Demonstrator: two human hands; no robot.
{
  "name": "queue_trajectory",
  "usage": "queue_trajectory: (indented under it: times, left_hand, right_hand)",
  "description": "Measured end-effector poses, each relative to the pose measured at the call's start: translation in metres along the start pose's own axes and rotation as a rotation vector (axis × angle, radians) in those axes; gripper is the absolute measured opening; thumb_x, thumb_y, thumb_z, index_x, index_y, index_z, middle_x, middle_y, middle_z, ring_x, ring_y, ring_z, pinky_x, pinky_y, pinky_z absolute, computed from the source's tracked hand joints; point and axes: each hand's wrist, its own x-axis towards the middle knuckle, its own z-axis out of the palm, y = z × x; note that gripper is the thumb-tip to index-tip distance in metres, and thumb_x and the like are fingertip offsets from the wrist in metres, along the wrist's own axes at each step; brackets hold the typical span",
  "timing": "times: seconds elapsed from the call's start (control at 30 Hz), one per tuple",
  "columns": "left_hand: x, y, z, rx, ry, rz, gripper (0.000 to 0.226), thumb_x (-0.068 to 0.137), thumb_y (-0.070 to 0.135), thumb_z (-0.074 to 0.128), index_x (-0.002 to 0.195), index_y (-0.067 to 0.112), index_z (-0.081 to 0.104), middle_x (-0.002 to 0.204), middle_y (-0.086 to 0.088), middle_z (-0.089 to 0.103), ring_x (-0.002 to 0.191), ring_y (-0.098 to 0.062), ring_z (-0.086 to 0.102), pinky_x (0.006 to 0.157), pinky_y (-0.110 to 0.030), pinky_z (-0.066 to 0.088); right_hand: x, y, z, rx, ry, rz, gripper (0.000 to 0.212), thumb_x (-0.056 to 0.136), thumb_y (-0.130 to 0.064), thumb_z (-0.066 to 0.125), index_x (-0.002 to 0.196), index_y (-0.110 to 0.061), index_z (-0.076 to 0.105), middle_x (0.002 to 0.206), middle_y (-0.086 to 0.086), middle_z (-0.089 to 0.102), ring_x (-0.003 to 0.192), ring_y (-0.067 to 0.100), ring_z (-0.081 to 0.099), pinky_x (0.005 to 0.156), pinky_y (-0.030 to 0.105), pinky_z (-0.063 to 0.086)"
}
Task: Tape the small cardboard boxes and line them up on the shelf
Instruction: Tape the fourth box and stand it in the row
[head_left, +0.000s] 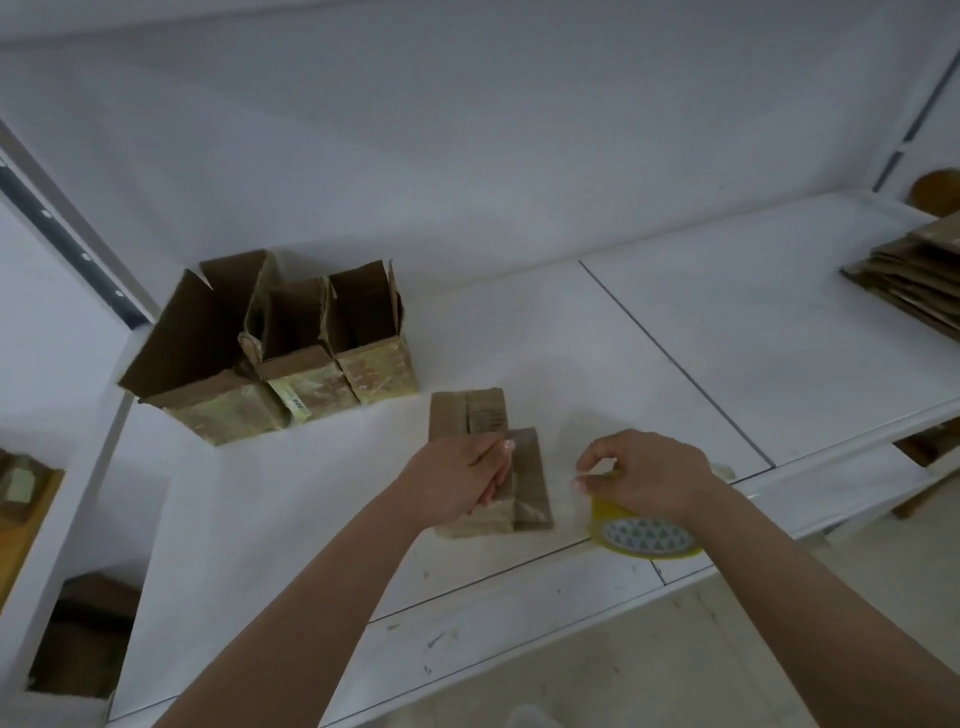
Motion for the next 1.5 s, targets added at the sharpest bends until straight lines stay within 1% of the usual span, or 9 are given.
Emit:
queue_trajectory:
  times: [0.2, 0.5, 0.57, 0.77, 0.97, 1.17, 1.27, 1.37, 1.5]
  left_hand:
    - [-0.003, 0.023, -0.005, 0.397, -0.206, -0.003, 0.041, 0.105, 0.044, 0.028, 0.078, 0.022, 0.051, 0.072, 0.006, 0.050, 0.071, -0.011, 0.049, 0.070, -0.031, 0.040]
    - [0.007, 0.054, 0.014, 0.826, -0.198, -0.103, 0.042, 0.105, 0.039, 0.028, 0.095, 0.017, 0.062, 0.099, -0.003, 0.062, 0.098, -0.024, 0.060, 0.088, -0.041, 0.050]
    - [0.006, 0.052, 0.011, 0.759, -0.195, -0.088, 0.041, 0.105, 0.041, 0.027, 0.089, 0.018, 0.057, 0.087, 0.001, 0.056, 0.090, -0.020, 0.057, 0.084, -0.035, 0.048]
    - [0.003, 0.019, -0.006, -0.119, -0.057, -0.279, 0.045, 0.098, 0.050, 0.045, 0.069, 0.017, 0.050, 0.062, 0.003, 0.055, 0.052, -0.006, 0.053, 0.067, -0.025, 0.049]
    - [0.013, 0.022, 0.024, 0.437, 0.188, -0.313, 0.027, 0.082, 0.045, 0.063, 0.075, 0.024, 0.047, 0.077, 0.004, 0.057, 0.074, -0.016, 0.056, 0.063, -0.029, 0.044]
    - [0.013, 0.028, 0.030, 0.499, 0.213, -0.316, 0.027, 0.080, 0.038, 0.060, 0.071, 0.027, 0.037, 0.073, 0.008, 0.050, 0.072, -0.016, 0.053, 0.060, -0.028, 0.041]
    - [0.015, 0.027, 0.022, 0.345, 0.269, -0.333, 0.035, 0.081, 0.054, 0.060, 0.096, 0.023, 0.053, 0.083, 0.008, 0.059, 0.079, -0.015, 0.060, 0.066, -0.030, 0.047]
    - [0.018, 0.027, 0.017, 0.398, 0.432, -0.369, 0.070, 0.079, 0.069, 0.059, 0.124, 0.019, 0.043, 0.089, 0.008, 0.053, 0.089, -0.022, 0.064, 0.065, -0.031, 0.040]
    - [0.018, 0.023, 0.018, 0.577, 0.325, -0.466, 0.087, 0.085, 0.065, 0.056, 0.148, 0.012, 0.026, 0.103, 0.000, 0.062, 0.099, -0.024, 0.064, 0.068, -0.032, 0.043]
  right_hand:
    - [-0.003, -0.002, 0.002, 0.050, 0.006, -0.015, 0.017, 0.085, -0.059, 0.059, 0.086, -0.047, 0.071, 0.089, -0.026, 0.061, 0.087, 0.002, 0.059, 0.073, 0.025, 0.044]
    - [-0.013, -0.004, 0.001, 0.141, 0.082, -0.020, 0.021, 0.086, -0.057, 0.060, 0.071, -0.045, 0.067, 0.079, -0.023, 0.065, 0.079, 0.003, 0.063, 0.078, 0.031, 0.054]
    - [-0.014, 0.001, -0.001, 0.183, 0.102, -0.002, 0.022, 0.086, -0.057, 0.062, 0.069, -0.044, 0.067, 0.075, -0.023, 0.064, 0.075, 0.000, 0.062, 0.076, 0.029, 0.052]
    - [-0.016, 0.023, 0.003, 0.190, 0.118, 0.081, 0.021, 0.085, -0.059, 0.062, 0.078, -0.043, 0.072, 0.076, -0.029, 0.059, 0.073, -0.006, 0.053, 0.061, 0.020, 0.036]
    - [-0.013, 0.025, 0.006, 0.187, 0.126, 0.100, 0.021, 0.085, -0.060, 0.061, 0.077, -0.042, 0.070, 0.081, -0.026, 0.061, 0.080, 0.001, 0.058, 0.058, 0.018, 0.031]
    - [-0.012, 0.023, 0.010, 0.170, 0.118, 0.077, 0.021, 0.087, -0.056, 0.060, 0.081, -0.040, 0.071, 0.082, -0.021, 0.061, 0.086, 0.006, 0.061, 0.071, 0.026, 0.043]
    - [-0.013, 0.022, 0.009, 0.168, 0.120, 0.071, 0.020, 0.088, -0.056, 0.060, 0.082, -0.040, 0.071, 0.082, -0.021, 0.061, 0.085, 0.006, 0.061, 0.072, 0.026, 0.045]
    - [-0.012, 0.021, 0.009, 0.191, 0.121, 0.086, 0.019, 0.087, -0.055, 0.061, 0.079, -0.040, 0.070, 0.084, -0.020, 0.064, 0.086, 0.007, 0.062, 0.076, 0.027, 0.048]
    - [-0.012, 0.023, 0.007, 0.249, 0.135, 0.122, 0.020, 0.085, -0.055, 0.063, 0.073, -0.040, 0.068, 0.077, -0.023, 0.060, 0.082, 0.006, 0.061, 0.075, 0.027, 0.048]
